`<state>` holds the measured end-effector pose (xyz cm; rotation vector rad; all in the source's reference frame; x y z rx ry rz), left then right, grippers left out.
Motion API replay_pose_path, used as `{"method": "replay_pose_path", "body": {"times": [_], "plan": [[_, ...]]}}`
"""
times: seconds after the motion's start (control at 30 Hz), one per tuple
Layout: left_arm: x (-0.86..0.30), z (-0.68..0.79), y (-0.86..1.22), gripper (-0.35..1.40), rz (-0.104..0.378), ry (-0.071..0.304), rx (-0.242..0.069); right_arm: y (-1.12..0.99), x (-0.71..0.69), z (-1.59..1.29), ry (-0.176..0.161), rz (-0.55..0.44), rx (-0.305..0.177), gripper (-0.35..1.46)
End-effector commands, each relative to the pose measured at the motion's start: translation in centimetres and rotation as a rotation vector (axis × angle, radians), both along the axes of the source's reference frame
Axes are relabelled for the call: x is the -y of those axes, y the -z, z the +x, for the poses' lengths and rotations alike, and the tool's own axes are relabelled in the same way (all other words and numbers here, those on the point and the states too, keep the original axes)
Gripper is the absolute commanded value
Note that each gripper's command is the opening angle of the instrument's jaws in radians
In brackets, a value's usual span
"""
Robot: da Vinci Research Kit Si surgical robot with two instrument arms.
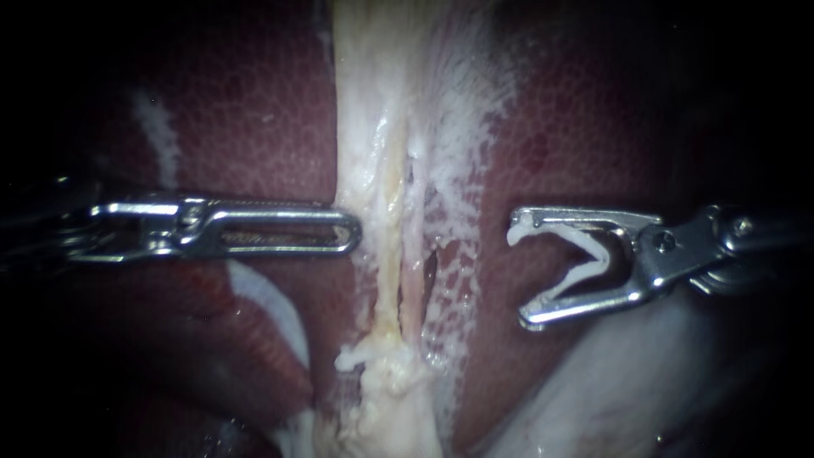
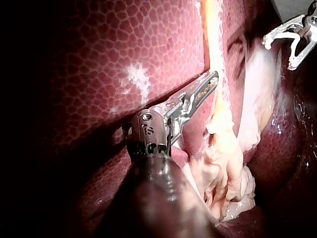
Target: Clipping second clip left tube
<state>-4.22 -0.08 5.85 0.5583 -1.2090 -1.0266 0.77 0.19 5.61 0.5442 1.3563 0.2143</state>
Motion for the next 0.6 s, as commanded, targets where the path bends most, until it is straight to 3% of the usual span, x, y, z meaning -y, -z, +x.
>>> {"method": "replay_pose_path", "body": {"times": [0.03, 0.27, 0.6], "plan": [[0.00, 0.00, 0.00, -0.35, 0.000, 0.000, 0.000, 0.00, 0.00, 0.00, 0.000, 0.000, 0.000, 0.60], [0.00, 0.01, 0.01, -0.35, 0.000, -0.001, 0.000, -0.02, 0.04, 0.00, 0.002, -0.003, -0.001, 0.60], [-0.12, 0.18, 0.26, -0.35, 0.017, -0.012, 0.010, -0.27, 0.27, 0.18, -0.019, 0.108, 0.026, 0.59]]}}
